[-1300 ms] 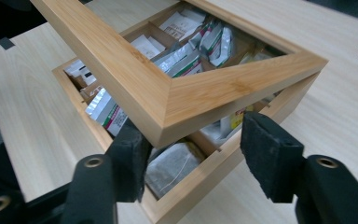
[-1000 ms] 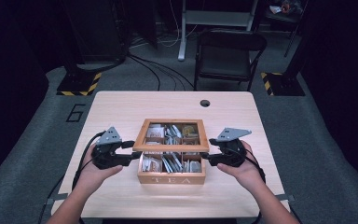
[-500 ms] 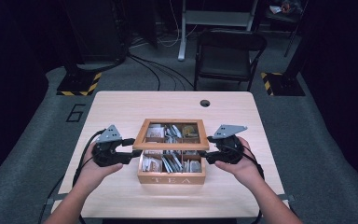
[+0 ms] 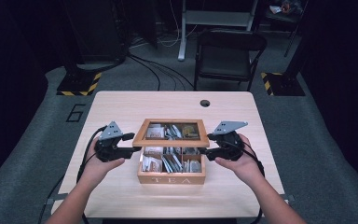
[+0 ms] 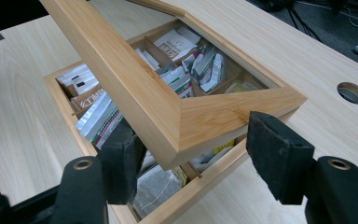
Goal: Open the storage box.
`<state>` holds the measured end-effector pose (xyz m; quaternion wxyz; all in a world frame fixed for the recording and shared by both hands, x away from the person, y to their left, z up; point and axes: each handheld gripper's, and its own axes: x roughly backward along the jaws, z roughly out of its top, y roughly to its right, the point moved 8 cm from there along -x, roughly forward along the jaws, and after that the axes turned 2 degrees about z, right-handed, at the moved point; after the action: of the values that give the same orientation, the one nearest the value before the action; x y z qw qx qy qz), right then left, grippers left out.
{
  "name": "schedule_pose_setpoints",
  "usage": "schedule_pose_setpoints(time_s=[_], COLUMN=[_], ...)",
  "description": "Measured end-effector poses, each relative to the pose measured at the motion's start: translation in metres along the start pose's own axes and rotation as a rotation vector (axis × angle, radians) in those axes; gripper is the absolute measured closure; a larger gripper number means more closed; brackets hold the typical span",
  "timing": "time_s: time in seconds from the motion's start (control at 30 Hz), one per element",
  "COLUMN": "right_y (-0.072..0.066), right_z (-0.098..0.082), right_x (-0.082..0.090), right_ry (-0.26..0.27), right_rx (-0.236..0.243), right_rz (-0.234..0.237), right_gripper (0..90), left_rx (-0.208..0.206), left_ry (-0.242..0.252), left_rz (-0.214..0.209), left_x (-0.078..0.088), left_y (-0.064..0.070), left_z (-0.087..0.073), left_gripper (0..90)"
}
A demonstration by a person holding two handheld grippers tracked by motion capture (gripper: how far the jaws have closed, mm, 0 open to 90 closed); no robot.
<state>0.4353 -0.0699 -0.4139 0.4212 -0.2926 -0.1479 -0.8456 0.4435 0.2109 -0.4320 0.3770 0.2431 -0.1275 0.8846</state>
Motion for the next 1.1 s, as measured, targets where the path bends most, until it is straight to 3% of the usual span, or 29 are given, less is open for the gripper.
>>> schedule_pose_setpoints(time_s=[0.23, 0.43, 0.73, 1.1], right_y=[0.004, 0.008, 0.014, 0.032], right_z=[0.008, 0.014, 0.017, 0.012], right_x=[0.003, 0.005, 0.006, 0.001], right_ry=[0.010, 0.021, 0.047, 0.046], right_rx=[-0.016, -0.029, -0.072, -0.045], right_rz=[0.002, 0.009, 0.016, -0.017], right_gripper=[39.0, 40.1, 43.8, 45.2], left_rx=[-0.028, -0.029, -0.026, -0.006], left_ry=[0.007, 0.012, -0.002, -0.008], left_rz=[0.007, -0.013, 0.002, 0.004], left_x=[0.000, 0.000, 0.000, -0.001], left_y=[-0.004, -0.006, -0.011, -0.017], left_z=[0.010, 0.016, 0.025, 0.038], left_gripper=[47.8, 50.8, 53.1, 54.5])
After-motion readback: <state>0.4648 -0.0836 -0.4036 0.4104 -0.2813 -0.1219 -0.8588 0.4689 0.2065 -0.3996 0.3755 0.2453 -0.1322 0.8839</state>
